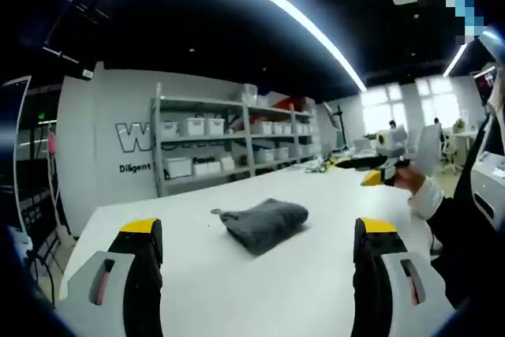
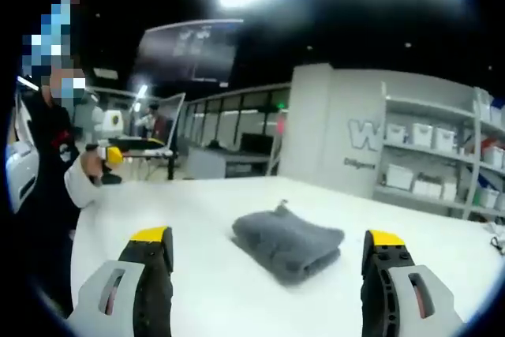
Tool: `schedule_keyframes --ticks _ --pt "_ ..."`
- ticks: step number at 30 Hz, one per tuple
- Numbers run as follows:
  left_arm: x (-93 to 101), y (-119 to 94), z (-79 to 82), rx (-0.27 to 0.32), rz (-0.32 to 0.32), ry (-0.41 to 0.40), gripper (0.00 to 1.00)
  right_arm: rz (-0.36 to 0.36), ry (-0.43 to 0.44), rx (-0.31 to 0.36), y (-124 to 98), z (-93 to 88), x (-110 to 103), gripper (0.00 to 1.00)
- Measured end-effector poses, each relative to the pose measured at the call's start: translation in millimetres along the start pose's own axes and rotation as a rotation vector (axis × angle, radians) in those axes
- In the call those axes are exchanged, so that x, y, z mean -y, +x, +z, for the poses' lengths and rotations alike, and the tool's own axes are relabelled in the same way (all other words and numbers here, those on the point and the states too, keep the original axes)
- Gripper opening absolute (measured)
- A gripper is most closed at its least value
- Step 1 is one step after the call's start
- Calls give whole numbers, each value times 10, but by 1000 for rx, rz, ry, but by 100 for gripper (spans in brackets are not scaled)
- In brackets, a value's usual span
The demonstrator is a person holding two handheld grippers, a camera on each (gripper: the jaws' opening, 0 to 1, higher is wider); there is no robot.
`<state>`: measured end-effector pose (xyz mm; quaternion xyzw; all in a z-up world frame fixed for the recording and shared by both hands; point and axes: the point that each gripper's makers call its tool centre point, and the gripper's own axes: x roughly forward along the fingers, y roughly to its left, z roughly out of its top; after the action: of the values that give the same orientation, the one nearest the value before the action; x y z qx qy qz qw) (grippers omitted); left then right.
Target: Open the folded towel by lifting each exposed corner and separating the folded layers until the towel lies flat within the target outline without major curled edges
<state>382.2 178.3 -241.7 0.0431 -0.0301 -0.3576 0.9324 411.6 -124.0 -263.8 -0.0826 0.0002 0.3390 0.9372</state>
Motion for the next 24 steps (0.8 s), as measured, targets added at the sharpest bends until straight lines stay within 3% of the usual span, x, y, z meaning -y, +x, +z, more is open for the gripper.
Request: schedule_keyframes --ticks 8,15,19,21,24 --pt "28 -94 -6 -33 -5 5 100 -25 17 -12 -90 -4 32 98" --pt "-41 9 75 -56 2 40 100 -51 -5 14 -106 78 164 97" --pt "-110 112 90 -72 -2 40 100 -26 11 58 -8 128 244 96" --pt "-102 147 73 -80 -21 46 100 -11 21 27 68 70 288 96" --pt "-85 187 104 -34 -59 83 96 -41 -13 19 169 42 398 95"
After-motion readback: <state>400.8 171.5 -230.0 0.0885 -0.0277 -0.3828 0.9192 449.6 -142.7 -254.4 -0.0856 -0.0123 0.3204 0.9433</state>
